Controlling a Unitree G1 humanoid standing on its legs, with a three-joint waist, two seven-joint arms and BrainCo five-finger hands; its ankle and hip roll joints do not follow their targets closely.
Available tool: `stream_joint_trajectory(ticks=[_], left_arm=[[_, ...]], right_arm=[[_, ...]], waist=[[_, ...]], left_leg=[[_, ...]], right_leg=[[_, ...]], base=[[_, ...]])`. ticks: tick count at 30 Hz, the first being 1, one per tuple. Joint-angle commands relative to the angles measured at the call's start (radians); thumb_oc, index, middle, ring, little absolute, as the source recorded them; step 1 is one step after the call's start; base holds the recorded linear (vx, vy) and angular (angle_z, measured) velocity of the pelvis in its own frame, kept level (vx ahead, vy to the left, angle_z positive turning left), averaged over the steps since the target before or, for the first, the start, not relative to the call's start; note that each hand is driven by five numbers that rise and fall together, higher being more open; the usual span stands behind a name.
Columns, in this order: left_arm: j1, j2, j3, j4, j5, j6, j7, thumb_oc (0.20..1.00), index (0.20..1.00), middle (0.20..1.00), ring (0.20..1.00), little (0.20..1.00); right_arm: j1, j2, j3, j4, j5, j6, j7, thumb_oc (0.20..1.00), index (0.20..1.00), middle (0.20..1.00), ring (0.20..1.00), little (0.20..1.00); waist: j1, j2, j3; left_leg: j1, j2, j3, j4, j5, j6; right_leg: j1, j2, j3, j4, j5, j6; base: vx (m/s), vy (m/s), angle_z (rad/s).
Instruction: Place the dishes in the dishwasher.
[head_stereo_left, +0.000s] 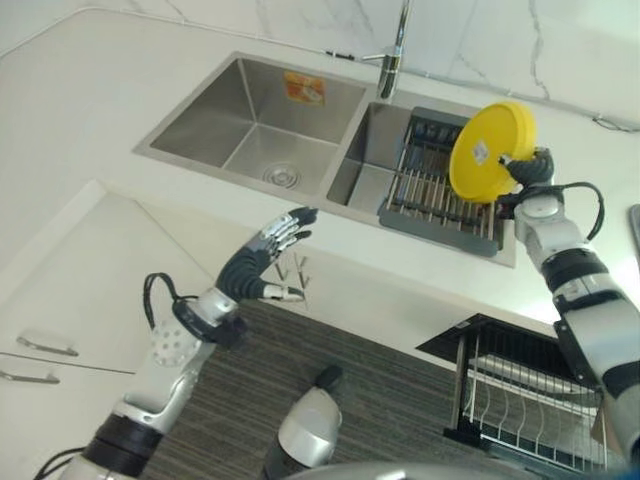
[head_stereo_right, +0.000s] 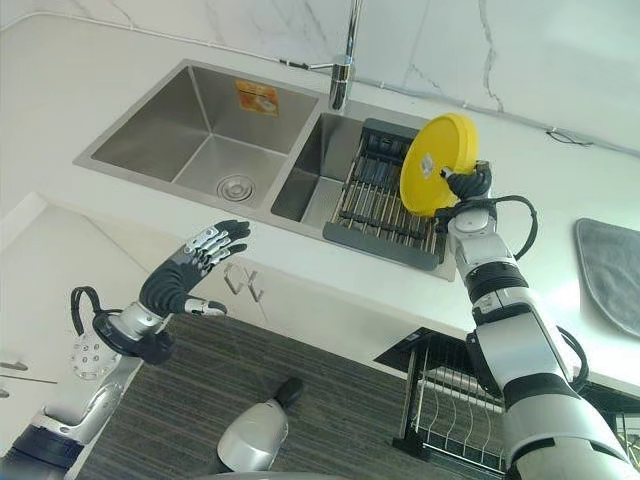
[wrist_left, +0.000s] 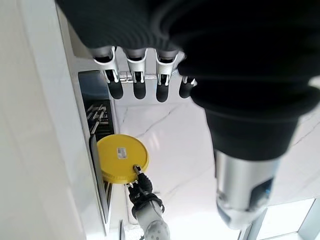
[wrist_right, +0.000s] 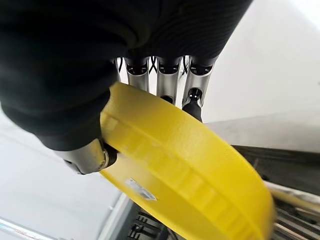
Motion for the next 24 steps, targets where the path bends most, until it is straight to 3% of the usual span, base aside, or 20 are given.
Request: stream_joint_trajectory(ticks=[1, 2, 4, 7, 12, 13, 24], left_arm=[[0.010, 0.000, -0.014, -0.053, 0.010, -0.083, 0.012, 1.000, 1.000, 1.000, 1.000, 1.000], [0.015, -0.001, -0.011, -0.055, 0.006, -0.084, 0.009, 1.000, 1.000, 1.000, 1.000, 1.000], [0.021, -0.001, -0.007, -0.056, -0.002, -0.078, 0.002, 1.000, 1.000, 1.000, 1.000, 1.000], [0.047, -0.021, 0.011, -0.057, -0.017, -0.054, -0.041, 1.000, 1.000, 1.000, 1.000, 1.000], [0.088, -0.032, 0.023, -0.071, -0.022, -0.062, -0.069, 1.000, 1.000, 1.000, 1.000, 1.000], [0.101, -0.031, 0.027, -0.079, -0.029, -0.062, -0.082, 1.000, 1.000, 1.000, 1.000, 1.000], [0.166, -0.051, 0.044, -0.068, 0.002, -0.102, -0.075, 1.000, 1.000, 1.000, 1.000, 1.000]], right_arm=[[0.005, -0.076, 0.048, -0.085, 0.005, -0.224, -0.004, 0.200, 0.200, 0.200, 0.200, 0.200], [0.016, -0.074, 0.040, -0.099, 0.029, -0.308, 0.033, 0.200, 0.200, 0.200, 0.200, 0.200], [0.037, -0.059, 0.028, -0.159, 0.058, -0.405, 0.103, 0.200, 0.200, 0.200, 0.200, 0.200], [0.094, -0.042, 0.029, -0.265, 0.066, -0.473, 0.101, 0.200, 0.200, 0.200, 0.200, 0.200], [0.153, -0.012, -0.010, -0.417, 0.140, -0.515, 0.127, 0.200, 0.200, 0.200, 0.200, 0.200], [0.168, -0.004, -0.010, -0.508, 0.017, -0.584, 0.117, 0.200, 0.200, 0.200, 0.200, 0.200], [0.242, -0.028, -0.056, -0.843, 0.011, -0.594, 0.029, 0.200, 0.200, 0.200, 0.200, 0.200]], waist=[[0.008, 0.013, -0.080], [0.006, 0.013, -0.083], [0.002, 0.011, -0.089], [-0.007, 0.005, -0.100], [-0.029, -0.004, -0.107], [-0.043, -0.011, -0.113], [-0.112, -0.016, -0.156]], left_leg=[[0.029, 0.018, 0.038, -0.093, 0.037, 0.066], [0.030, 0.019, 0.040, -0.093, 0.036, 0.066], [0.036, 0.018, 0.042, -0.093, 0.035, 0.066], [0.053, 0.023, 0.056, -0.093, 0.030, 0.063], [0.065, 0.037, 0.085, -0.093, 0.022, 0.060], [0.069, 0.046, 0.101, -0.093, 0.015, 0.055], [0.063, 0.078, 0.174, -0.093, 0.007, 0.035]], right_leg=[[-0.042, -0.044, 0.103, 0.112, 0.065, -0.012], [-0.041, -0.043, 0.104, 0.111, 0.065, -0.013], [-0.036, -0.042, 0.101, 0.110, 0.064, -0.011], [-0.023, -0.037, 0.100, 0.103, 0.063, -0.012], [-0.019, -0.023, 0.122, 0.078, 0.067, -0.014], [-0.020, -0.014, 0.140, 0.059, 0.072, -0.015], [-0.048, 0.006, 0.200, 0.001, 0.098, -0.023]], base=[[-0.05, 0.001, -0.01], [-0.05, -0.002, -0.02], [0.00, 0.000, 0.00], [0.01, -0.019, -0.02], [-0.06, -0.074, -0.14], [-0.09, -0.139, -0.48], [-0.10, -0.062, -0.25]])
